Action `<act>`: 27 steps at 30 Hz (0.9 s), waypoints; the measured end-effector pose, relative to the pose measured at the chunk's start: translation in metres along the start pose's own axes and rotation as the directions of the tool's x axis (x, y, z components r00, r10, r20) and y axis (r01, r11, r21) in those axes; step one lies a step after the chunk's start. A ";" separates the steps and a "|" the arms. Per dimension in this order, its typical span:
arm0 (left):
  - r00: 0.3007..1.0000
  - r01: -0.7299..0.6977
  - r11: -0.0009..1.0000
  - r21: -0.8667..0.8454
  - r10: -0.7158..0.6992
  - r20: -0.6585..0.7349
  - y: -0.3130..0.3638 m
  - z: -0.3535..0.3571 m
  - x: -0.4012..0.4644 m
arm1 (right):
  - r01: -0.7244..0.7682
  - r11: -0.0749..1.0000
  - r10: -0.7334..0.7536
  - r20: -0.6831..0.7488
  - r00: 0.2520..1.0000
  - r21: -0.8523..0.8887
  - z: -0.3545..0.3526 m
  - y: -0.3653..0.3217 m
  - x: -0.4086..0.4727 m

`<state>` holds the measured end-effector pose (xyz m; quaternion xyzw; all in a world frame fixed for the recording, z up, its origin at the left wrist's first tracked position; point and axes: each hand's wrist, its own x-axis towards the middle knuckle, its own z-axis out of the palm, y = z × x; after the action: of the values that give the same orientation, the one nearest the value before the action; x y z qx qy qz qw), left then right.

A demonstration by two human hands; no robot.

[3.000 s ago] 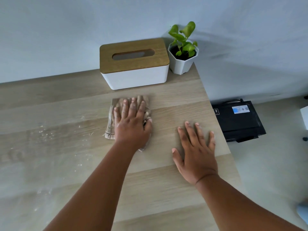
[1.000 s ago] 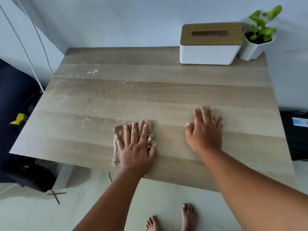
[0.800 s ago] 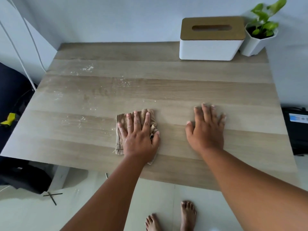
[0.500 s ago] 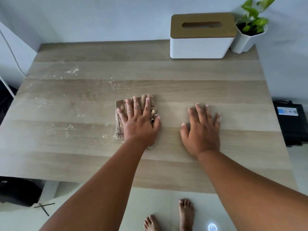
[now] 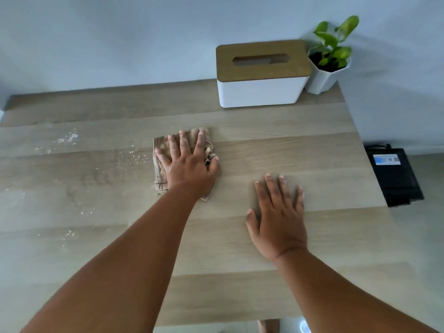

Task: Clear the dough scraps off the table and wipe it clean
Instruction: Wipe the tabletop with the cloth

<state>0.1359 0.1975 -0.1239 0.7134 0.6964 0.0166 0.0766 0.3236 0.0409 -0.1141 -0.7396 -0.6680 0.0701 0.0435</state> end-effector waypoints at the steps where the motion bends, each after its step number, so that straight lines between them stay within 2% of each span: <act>1: 1.000 -0.001 1.000 0.000 0.001 0.002 0.000 -0.001 0.008 | 0.001 1.000 -0.001 0.000 1.000 -0.003 0.000 0.000 0.000; 9: 1.000 0.001 1.000 -0.010 -0.001 -0.001 0.009 -0.007 0.069 | 0.004 1.000 -0.004 0.018 1.000 -0.020 0.000 0.003 0.003; 16: 1.000 -0.008 1.000 -0.014 0.008 0.012 0.013 -0.011 0.088 | 0.006 1.000 -0.005 0.028 1.000 -0.019 0.001 0.005 0.004; 23: 0.998 -0.057 0.997 -0.044 0.057 0.016 0.024 -0.005 0.030 | -0.008 1.000 0.010 0.079 0.997 -0.025 0.000 0.005 0.006; 27: 0.996 -0.091 0.994 -0.053 0.092 0.012 0.020 0.001 -0.018 | -0.009 0.999 0.011 0.057 0.998 -0.034 -0.001 0.003 0.004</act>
<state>0.1550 0.1796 -0.1211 0.7423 0.6618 0.0332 0.0995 0.3274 0.0444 -0.1137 -0.7413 -0.6662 0.0802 0.0115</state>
